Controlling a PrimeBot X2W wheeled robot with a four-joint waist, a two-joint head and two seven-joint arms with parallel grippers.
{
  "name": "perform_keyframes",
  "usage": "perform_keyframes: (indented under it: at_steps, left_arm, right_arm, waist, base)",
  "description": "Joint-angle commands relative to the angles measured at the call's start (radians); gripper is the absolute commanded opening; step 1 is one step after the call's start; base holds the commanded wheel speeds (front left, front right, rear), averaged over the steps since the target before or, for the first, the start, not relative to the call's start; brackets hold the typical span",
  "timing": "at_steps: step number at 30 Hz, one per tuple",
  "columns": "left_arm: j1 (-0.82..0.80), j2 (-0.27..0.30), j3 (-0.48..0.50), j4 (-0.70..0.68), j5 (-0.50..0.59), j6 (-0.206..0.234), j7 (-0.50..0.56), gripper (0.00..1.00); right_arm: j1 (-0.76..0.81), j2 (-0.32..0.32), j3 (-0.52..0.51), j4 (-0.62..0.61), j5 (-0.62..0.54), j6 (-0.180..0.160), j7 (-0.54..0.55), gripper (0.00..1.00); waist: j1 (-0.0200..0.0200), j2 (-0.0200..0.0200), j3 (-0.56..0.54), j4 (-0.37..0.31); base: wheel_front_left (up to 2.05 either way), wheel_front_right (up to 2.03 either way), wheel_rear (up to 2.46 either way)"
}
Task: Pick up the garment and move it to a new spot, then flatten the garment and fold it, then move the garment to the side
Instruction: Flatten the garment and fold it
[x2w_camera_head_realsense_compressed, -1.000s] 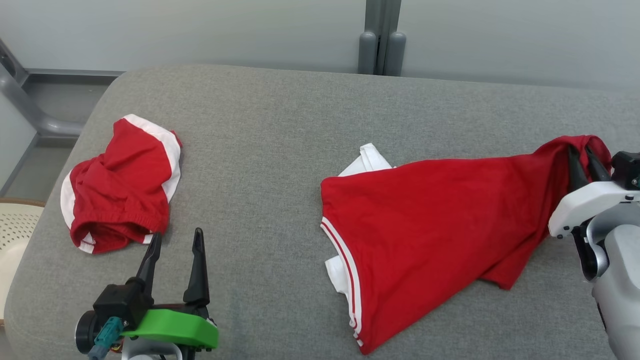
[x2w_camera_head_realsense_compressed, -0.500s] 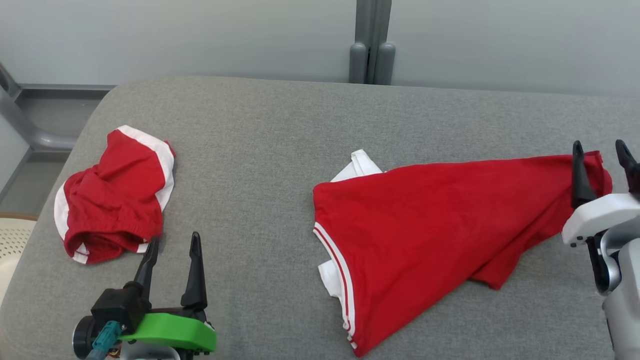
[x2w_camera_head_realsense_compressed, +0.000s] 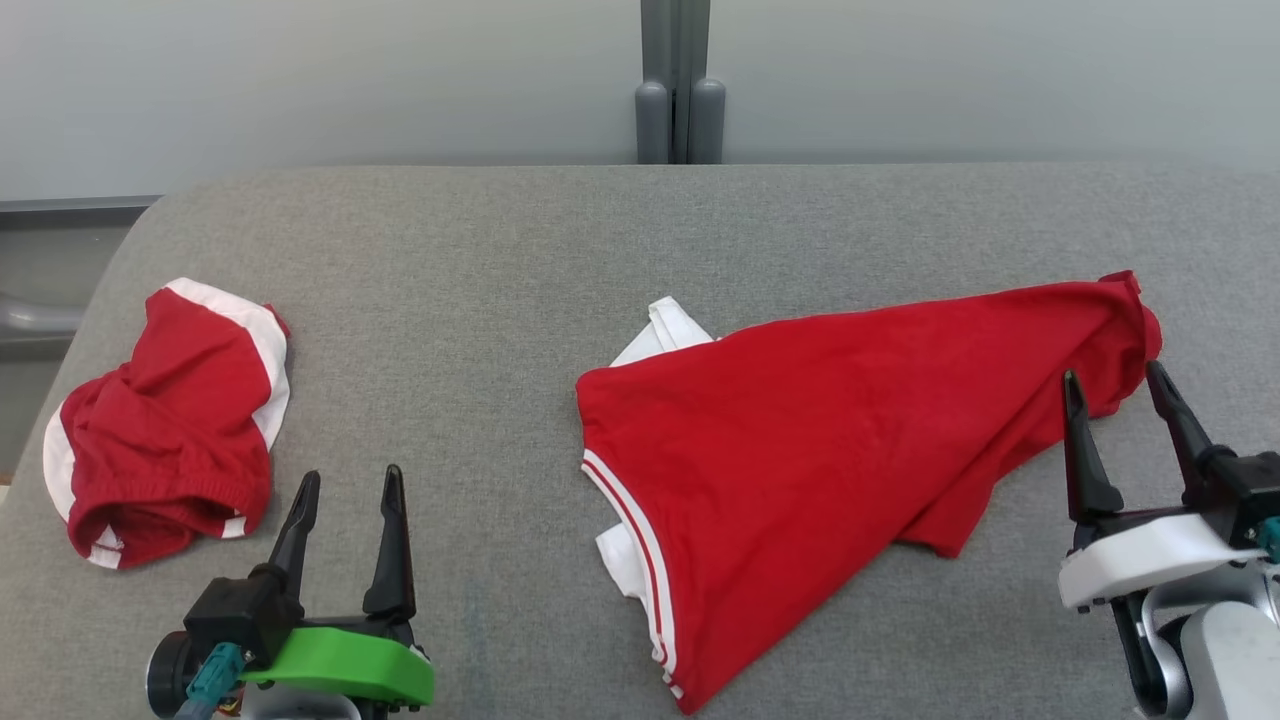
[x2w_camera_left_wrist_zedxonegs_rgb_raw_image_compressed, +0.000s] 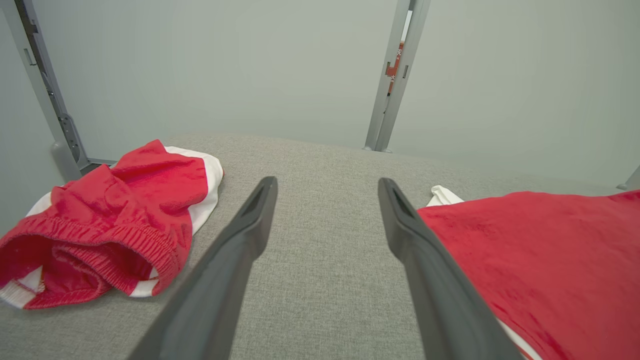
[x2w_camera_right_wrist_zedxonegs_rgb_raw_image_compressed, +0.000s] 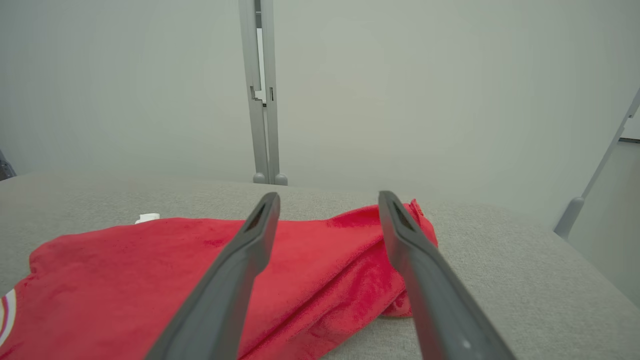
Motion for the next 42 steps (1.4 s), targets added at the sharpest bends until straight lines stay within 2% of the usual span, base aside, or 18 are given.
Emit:
perform_keyframes:
  at_steps: [1,7,10,17,27,37,38,39,40,42]
  left_arm:
    - [-0.01,0.003,0.004,0.0,0.004,-0.005,0.0,1.0]
    - [-0.015,0.002,0.012,0.001,0.01,-0.008,0.0,1.0]
    - [-0.012,0.002,-0.014,0.016,0.024,-0.016,0.0,1.0]
    - [0.016,0.01,-0.194,0.096,0.063,-0.04,0.0,1.0]
    - [0.027,0.013,-0.446,0.188,-0.012,-0.043,0.0,1.0]
    - [-0.049,0.019,-0.576,0.313,-0.117,-0.044,0.0,1.0]
    - [-0.056,0.018,-0.585,0.321,-0.126,-0.044,0.0,0.84]
    - [-0.064,0.017,-0.59,0.327,-0.135,-0.044,0.0,0.32]
    - [-0.074,0.014,-0.596,0.331,-0.148,-0.044,0.0,0.0]
    - [-0.089,0.012,-0.605,0.345,-0.165,-0.044,0.0,0.0]
  right_arm:
    - [0.031,0.011,0.0,-0.024,0.01,-0.001,-0.003,1.0]
    - [0.099,0.054,0.003,-0.074,0.009,-0.001,-0.003,1.0]
    - [0.102,0.058,0.005,-0.072,0.009,-0.001,-0.003,1.0]
    - [0.08,0.057,0.008,-0.075,0.017,-0.001,-0.003,1.0]
    - [0.071,0.065,0.023,-0.076,0.024,-0.001,-0.003,1.0]
    - [0.064,0.062,0.029,-0.07,0.031,-0.001,-0.003,1.0]
    - [0.066,0.062,0.028,-0.07,0.031,-0.001,-0.003,1.0]
    - [0.067,0.063,0.027,-0.068,0.03,-0.001,-0.003,1.0]
    - [0.07,0.064,0.027,-0.068,0.03,-0.001,-0.003,1.0]
    - [0.077,0.067,0.025,-0.067,0.026,-0.001,-0.003,1.0]
  waist:
    - [0.0,0.0,0.002,-0.004]
    - [0.0,0.0,0.011,-0.013]
    - [0.0,0.0,0.01,-0.015]
    - [0.0,0.0,0.009,-0.021]
    - [0.0,0.0,0.028,-0.053]
    - [0.0,0.0,0.029,-0.101]
    - [0.0,0.0,0.028,-0.104]
    - [0.0,0.0,0.028,-0.107]
    - [0.0,0.0,0.026,-0.109]
    - [0.0,0.0,0.024,-0.11]
  base:
    - [0.0,0.0,0.0]
    - [0.0,0.0,0.0]
    - [0.0,0.0,0.0]
    - [0.0,0.0,0.0]
    - [0.0,0.0,0.0]
    - [0.0,0.0,0.0]
    - [0.0,0.0,0.0]
    - [0.0,0.0,0.0]
    - [0.0,0.0,0.0]
    - [0.0,0.0,0.0]
